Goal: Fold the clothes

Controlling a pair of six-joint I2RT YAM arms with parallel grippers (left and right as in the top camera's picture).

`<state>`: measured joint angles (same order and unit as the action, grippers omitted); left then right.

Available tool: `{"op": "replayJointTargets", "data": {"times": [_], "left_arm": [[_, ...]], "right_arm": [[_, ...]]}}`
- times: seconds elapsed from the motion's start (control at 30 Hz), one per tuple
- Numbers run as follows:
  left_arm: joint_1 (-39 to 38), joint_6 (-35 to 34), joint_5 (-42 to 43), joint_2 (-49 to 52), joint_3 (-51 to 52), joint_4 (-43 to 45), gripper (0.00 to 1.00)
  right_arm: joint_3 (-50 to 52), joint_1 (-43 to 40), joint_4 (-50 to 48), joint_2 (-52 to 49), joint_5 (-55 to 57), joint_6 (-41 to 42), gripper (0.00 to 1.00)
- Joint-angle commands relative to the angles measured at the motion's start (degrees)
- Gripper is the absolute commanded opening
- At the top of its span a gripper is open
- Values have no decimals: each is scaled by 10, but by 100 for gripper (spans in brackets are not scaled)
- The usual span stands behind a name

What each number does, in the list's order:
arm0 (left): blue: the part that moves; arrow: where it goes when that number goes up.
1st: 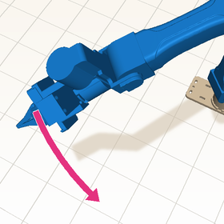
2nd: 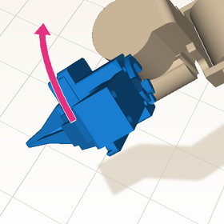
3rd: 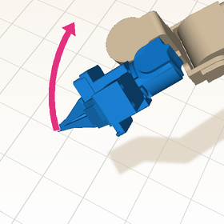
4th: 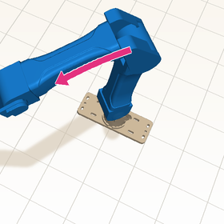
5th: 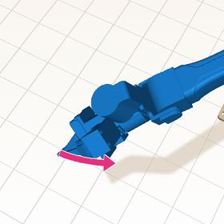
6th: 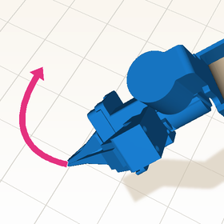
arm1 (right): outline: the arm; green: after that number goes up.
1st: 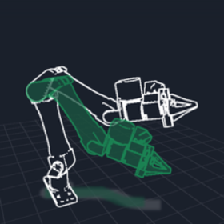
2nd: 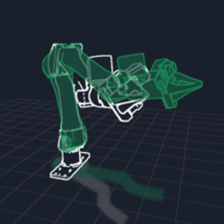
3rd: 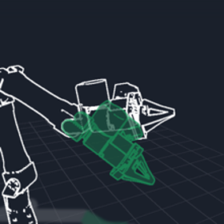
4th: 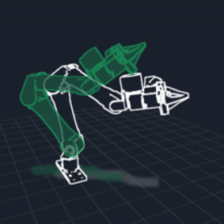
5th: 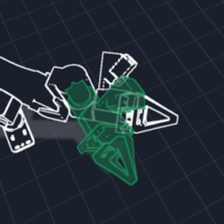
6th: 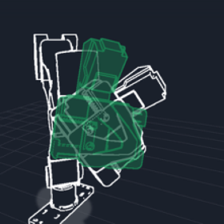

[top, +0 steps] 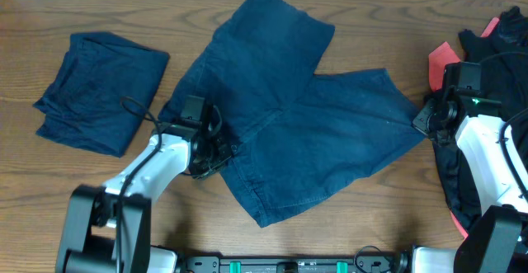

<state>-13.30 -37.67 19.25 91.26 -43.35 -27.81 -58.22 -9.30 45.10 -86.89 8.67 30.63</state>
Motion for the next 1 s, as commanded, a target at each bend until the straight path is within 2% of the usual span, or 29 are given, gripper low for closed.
{"op": "replayJointTargets", "data": {"times": [0.0, 0.17, 0.33, 0.43, 0.63, 0.83, 0.87, 0.9, 0.93, 0.97], "left_arm": [[-1, -6, -31, 26, 6, 33, 6], [3, -4, -52, 63, 6, 102, 6], [5, 45, -54, 97, 6, 236, 6], [10, 70, -66, 106, -6, 284, 6], [38, 73, -77, 106, -61, 260, 6], [58, 96, -36, 80, -121, 74, 6], [59, 96, -26, 69, -128, 33, 9], [59, 97, -11, 56, -133, -4, 17], [59, 98, 7, 44, -135, -33, 39], [59, 98, 35, 24, -135, -69, 55]], "right_arm": [[-1, 0, 4, 7, 9, 6, 1], [-1, 0, 12, 7, 1, 6, 1], [-1, 0, 12, 6, -20, 6, 1], [-1, 0, 10, 7, -31, 6, 1], [-1, 1, 6, 7, -42, 6, 1], [-1, 0, 4, 7, -42, 6, 1], [-1, 0, 3, 6, -42, 6, 1], [-1, 0, 2, 6, -42, 6, 1], [-1, 0, 1, 6, -42, 6, 1], [-1, 0, 0, 7, -42, 6, 1]]}}
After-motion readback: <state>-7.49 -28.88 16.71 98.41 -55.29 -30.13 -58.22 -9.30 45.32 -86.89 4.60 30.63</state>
